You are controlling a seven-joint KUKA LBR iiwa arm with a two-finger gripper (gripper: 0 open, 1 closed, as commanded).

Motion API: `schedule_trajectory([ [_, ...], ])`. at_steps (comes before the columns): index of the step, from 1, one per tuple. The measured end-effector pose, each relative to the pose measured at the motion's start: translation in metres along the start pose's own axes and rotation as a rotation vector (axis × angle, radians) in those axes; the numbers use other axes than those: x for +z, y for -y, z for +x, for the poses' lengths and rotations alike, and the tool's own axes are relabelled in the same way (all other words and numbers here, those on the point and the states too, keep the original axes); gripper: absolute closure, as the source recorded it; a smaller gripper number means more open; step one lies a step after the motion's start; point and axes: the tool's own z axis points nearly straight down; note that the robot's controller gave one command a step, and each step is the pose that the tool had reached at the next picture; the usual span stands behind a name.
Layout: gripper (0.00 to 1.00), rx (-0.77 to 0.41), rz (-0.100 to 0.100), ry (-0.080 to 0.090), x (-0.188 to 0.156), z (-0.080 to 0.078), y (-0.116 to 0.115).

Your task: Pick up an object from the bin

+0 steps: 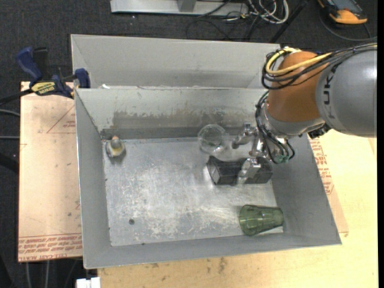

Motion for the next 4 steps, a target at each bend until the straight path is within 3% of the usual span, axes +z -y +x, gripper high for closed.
schedule_trajectory([
  [1,0.0,-0.186,0.003,0.007,0.026,-0.022,0.027],
  [2,1.0,-0.016,0.012,0.022,0.028,-0.01,0.022],
  [4,1.0,-0.015,0.01,0.017,0.027,-0.01,0.022],
])
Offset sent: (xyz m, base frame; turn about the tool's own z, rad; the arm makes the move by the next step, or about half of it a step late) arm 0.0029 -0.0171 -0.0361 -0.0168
